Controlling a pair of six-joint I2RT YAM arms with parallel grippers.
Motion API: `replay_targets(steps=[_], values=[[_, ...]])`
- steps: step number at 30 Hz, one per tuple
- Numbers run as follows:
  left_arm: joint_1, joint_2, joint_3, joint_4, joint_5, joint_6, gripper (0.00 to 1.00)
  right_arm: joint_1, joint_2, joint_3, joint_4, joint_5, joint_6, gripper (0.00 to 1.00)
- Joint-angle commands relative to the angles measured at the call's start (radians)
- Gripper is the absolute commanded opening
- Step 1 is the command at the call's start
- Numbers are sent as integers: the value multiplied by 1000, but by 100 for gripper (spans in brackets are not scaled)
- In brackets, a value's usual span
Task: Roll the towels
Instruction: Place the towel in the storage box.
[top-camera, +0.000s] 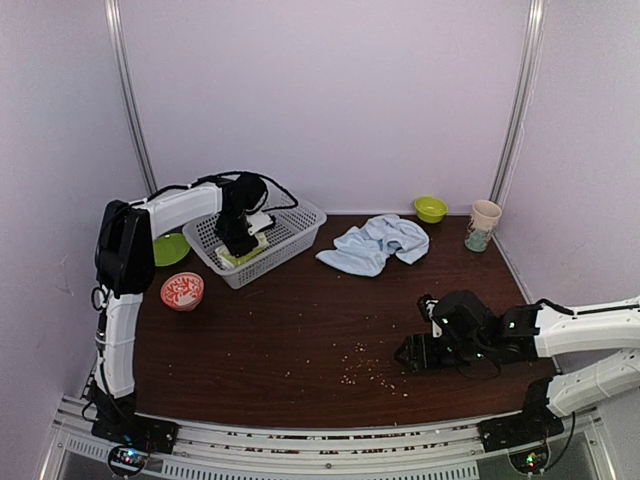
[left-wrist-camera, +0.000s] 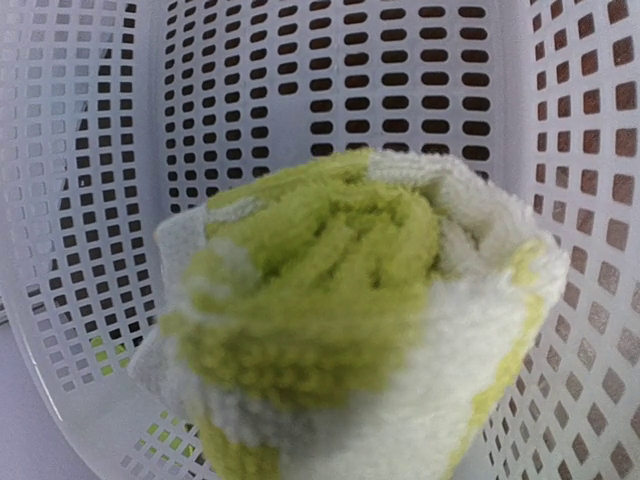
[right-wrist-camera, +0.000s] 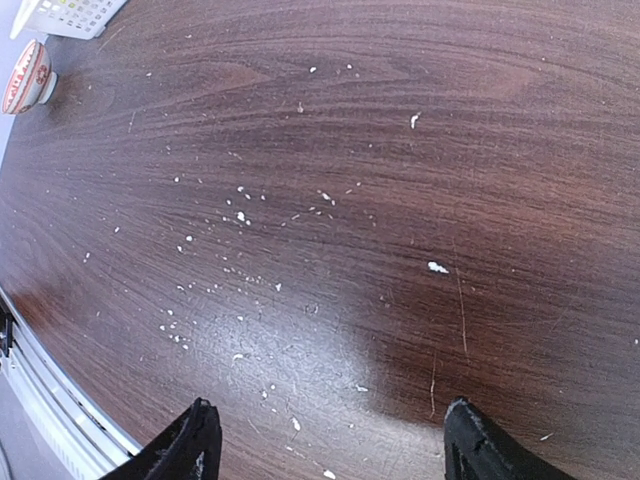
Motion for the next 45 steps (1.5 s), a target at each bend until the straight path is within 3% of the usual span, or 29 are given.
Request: replay_targets(steps=[1, 18, 25, 38, 45], values=[[17, 29, 15, -22, 26, 22, 0, -5, 20, 33, 17, 3, -1, 76], [23, 51, -4, -67, 179, 60, 0, -5, 69, 64, 18, 1, -15, 76], [23, 64, -5, -82, 196, 54, 15, -5, 73, 76, 4, 8, -23, 76], [23, -6, -22, -66, 130, 39, 59, -7, 68, 93, -17, 18, -37, 76], [23, -73, -34, -43, 105, 20, 70, -8, 68, 102, -22, 20, -42, 76]])
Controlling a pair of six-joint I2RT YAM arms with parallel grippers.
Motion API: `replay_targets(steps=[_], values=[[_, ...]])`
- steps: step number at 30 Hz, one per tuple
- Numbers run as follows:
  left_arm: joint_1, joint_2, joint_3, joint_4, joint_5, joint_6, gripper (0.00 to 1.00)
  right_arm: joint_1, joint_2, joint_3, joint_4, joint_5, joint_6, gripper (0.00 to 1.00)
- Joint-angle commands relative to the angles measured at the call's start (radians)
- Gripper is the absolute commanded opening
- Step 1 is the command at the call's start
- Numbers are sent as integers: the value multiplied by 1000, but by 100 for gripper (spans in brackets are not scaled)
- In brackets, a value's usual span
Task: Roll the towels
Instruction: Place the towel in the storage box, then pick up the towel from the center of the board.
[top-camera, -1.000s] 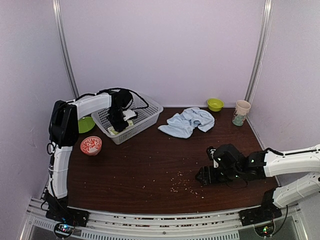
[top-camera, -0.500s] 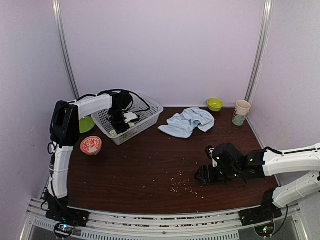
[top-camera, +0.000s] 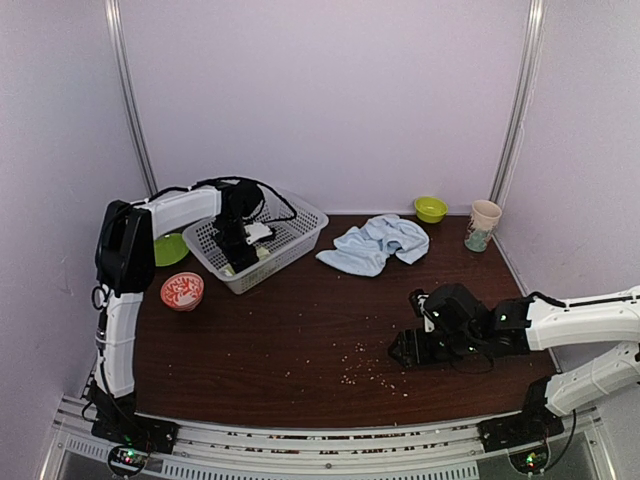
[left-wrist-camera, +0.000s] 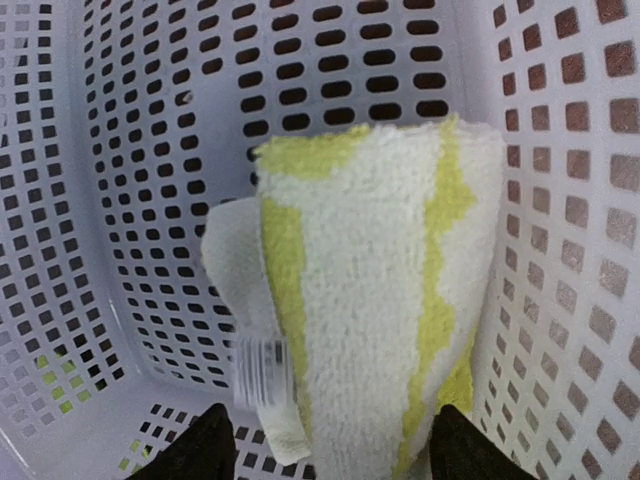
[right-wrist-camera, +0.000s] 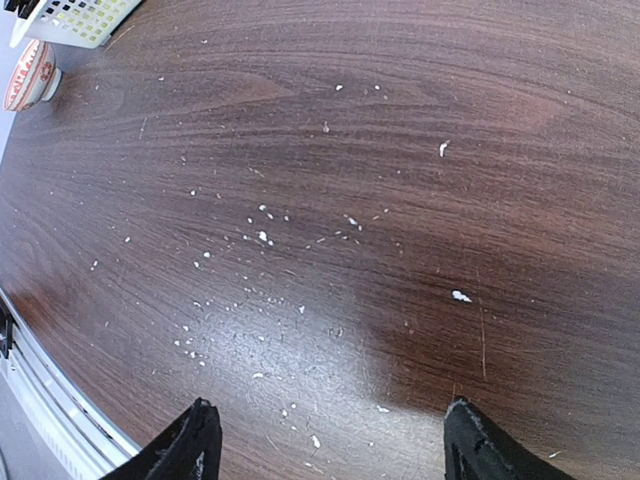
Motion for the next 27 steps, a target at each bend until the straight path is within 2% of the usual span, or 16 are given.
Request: replay_targets(steps=[1, 11, 17, 20, 24, 27], values=[[7, -93, -7, 26, -22, -19, 71, -7, -4, 34, -16, 21, -11, 76], [6, -145, 22, 47, 8, -70, 73, -7, -10, 40, -17, 21, -10, 76], [6, -214, 13, 148, 95, -208, 69, -7, -47, 52, -47, 84, -10, 76], [4, -367, -99, 330, 173, -345, 70, -38, -93, 63, -58, 144, -29, 76], [-4, -624, -390, 587, 215, -538, 73, -160, -72, 122, -34, 148, -50, 76], [-27, -786, -555, 671, 216, -623, 74, -242, -6, 204, 8, 169, -46, 75]])
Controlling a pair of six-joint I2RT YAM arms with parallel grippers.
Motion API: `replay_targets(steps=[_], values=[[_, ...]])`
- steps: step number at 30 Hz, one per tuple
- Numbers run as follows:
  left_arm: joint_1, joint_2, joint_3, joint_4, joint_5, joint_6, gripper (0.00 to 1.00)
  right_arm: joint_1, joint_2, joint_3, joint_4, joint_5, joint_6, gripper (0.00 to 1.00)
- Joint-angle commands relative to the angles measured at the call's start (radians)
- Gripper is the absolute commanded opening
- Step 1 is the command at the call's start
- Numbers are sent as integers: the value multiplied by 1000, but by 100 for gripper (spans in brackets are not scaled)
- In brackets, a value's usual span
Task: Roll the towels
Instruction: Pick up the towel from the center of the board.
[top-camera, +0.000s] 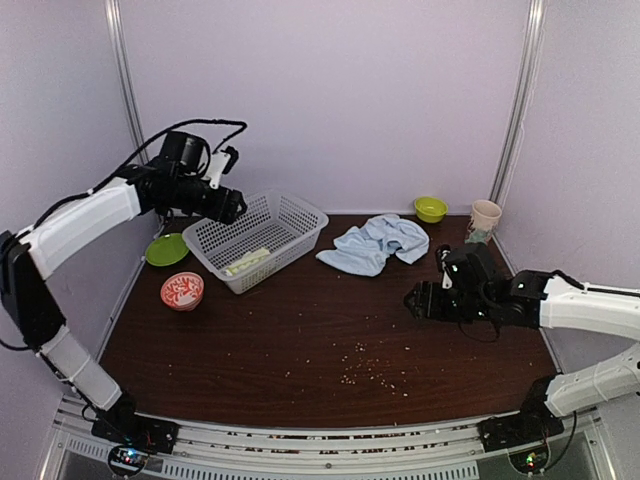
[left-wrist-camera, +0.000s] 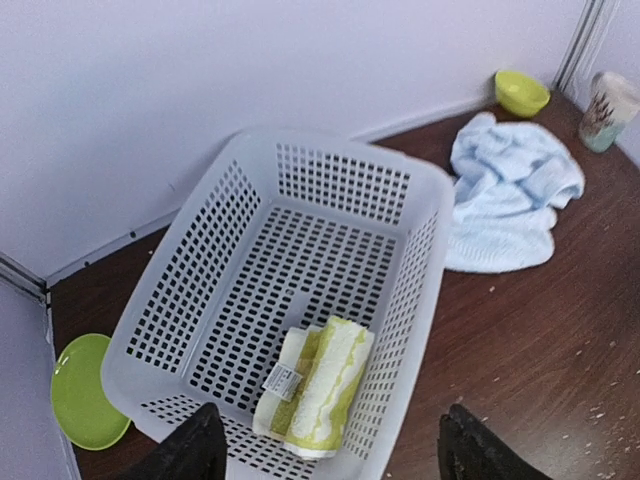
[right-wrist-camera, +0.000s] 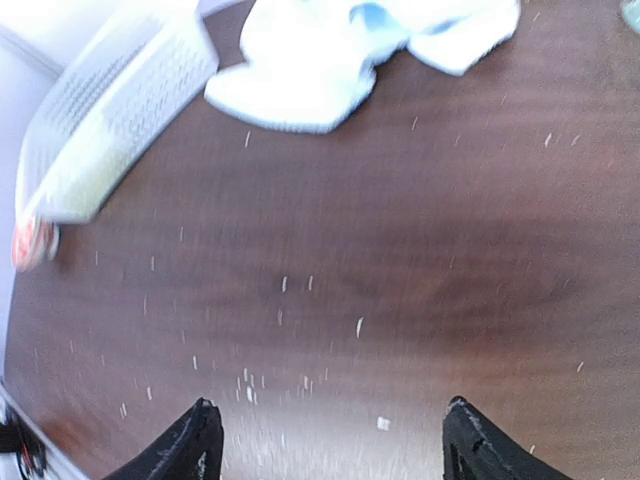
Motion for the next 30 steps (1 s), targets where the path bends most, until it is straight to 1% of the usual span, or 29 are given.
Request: replay_targets(steps=[1, 4, 6, 9, 12, 15, 17, 20, 24, 27, 29, 30], values=[[-45, -222, -197, 245, 22, -206, 74, -109, 95, 116, 77, 59, 0, 74], [-149, -324, -297, 215, -80, -208, 74, -198, 190, 182, 167, 20, 94, 72], [-231, -371, -356, 191, -135, -229, 74, -235, 262, 235, 210, 31, 149, 71], [-342, -402, -462, 204, -152, -308, 73, -286, 391, 340, 233, 37, 238, 69], [-409, -398, -557, 246, -167, -387, 72, -321, 514, 446, 230, 27, 317, 67], [-434, -376, -622, 271, -154, -455, 71, -332, 620, 549, 194, 39, 364, 67], [-444, -366, -644, 293, -148, -473, 70, -333, 681, 617, 152, 45, 387, 68], [-447, -349, -654, 306, -146, -478, 70, -338, 752, 695, 107, 56, 421, 71], [-447, -309, -635, 294, -147, -456, 70, -365, 836, 730, 95, 40, 487, 71], [-447, -275, -623, 278, -148, -447, 70, -384, 884, 762, 85, 29, 504, 69], [-447, -260, -622, 276, -147, -443, 70, -393, 914, 791, 65, 20, 504, 66], [-447, -253, -621, 276, -147, -440, 70, -396, 926, 803, 58, 14, 502, 62]])
